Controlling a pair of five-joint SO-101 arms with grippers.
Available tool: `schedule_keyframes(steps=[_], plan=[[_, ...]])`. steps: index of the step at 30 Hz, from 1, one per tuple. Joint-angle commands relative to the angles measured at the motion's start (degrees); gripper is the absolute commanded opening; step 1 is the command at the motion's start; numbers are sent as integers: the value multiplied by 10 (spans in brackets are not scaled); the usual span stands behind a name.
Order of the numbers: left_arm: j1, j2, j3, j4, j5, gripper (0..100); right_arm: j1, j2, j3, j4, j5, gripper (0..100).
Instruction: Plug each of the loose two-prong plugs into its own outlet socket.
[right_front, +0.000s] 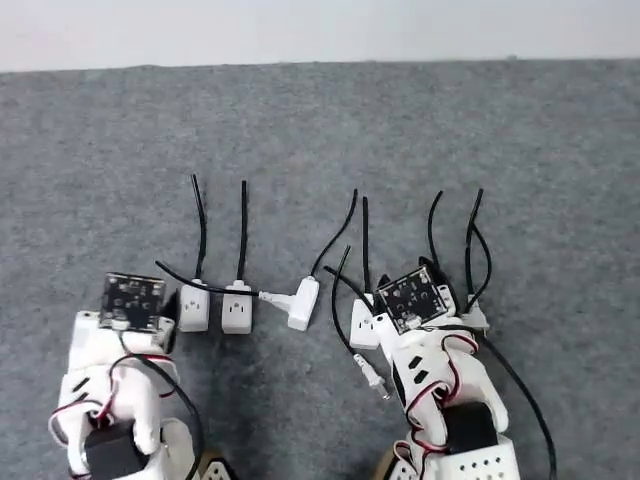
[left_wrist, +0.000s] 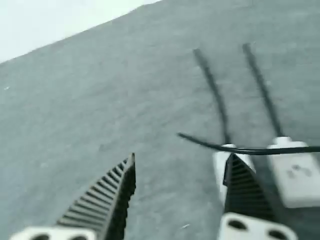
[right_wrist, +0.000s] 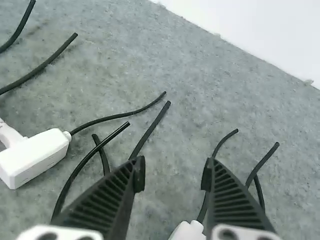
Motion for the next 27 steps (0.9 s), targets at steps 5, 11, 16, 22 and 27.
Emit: schedule_keyframes(steps=[5, 11, 16, 22, 27], plan=[[-46, -8, -28, -15, -7, 272, 5, 1, 12, -31, -5, 190], [-20, -8, -3, -18, 0, 272, 5, 1, 41, -69, -4, 189], [-7, -8, 9, -20, 17, 272, 6, 1, 41, -69, -5, 188], [-1, -8, 18, -34, 19, 272, 1, 1, 40, -69, -6, 188], [-1, -8, 19, -38, 19, 272, 1, 1, 40, -69, -6, 188]])
